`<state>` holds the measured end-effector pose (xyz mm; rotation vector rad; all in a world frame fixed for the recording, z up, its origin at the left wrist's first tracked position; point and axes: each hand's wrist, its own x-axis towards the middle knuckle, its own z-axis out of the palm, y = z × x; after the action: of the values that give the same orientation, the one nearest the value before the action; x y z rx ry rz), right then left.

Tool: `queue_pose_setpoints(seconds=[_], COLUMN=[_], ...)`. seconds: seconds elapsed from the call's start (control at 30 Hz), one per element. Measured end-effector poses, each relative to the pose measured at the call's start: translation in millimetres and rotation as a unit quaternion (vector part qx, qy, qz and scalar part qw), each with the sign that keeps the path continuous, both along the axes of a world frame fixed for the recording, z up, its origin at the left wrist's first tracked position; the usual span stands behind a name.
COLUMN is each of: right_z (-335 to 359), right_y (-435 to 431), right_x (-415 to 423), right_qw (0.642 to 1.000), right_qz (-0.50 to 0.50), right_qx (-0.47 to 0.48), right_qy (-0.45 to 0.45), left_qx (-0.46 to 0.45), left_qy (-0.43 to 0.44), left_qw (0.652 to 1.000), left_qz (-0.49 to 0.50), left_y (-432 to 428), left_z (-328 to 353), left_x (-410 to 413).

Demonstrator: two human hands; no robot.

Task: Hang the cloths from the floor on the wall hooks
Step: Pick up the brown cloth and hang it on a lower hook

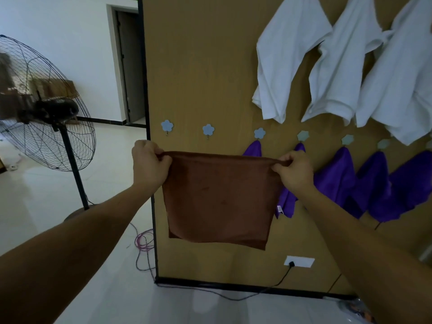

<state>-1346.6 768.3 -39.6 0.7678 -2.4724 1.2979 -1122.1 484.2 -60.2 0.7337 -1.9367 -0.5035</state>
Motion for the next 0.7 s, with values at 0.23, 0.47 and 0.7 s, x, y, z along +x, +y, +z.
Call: queue_pose_setpoints(seconds=[0.23,0.47,0.7], right_z=[-8,-7,-8], right_y=[-28,-60,-96], right_x=[-20,-54,-85], right_qw=[0.992,0.949,0.936], right_qz=[0.033,0.111,0.304], right_qx=[0.052,-0.176,0.026], right_qy=[-0.109,-0.237,-0.175], left_qx=[0.119,0.336,0.168], left_qy=[-0.159,0.154,-0.067], left_qw=[0.98,0.925,0.962], left_qz=[-0.026,-0.091,-0.205], left_y=[-20,-19,-19], left_z=[-13,15,21], left_x=[-34,-74,-112])
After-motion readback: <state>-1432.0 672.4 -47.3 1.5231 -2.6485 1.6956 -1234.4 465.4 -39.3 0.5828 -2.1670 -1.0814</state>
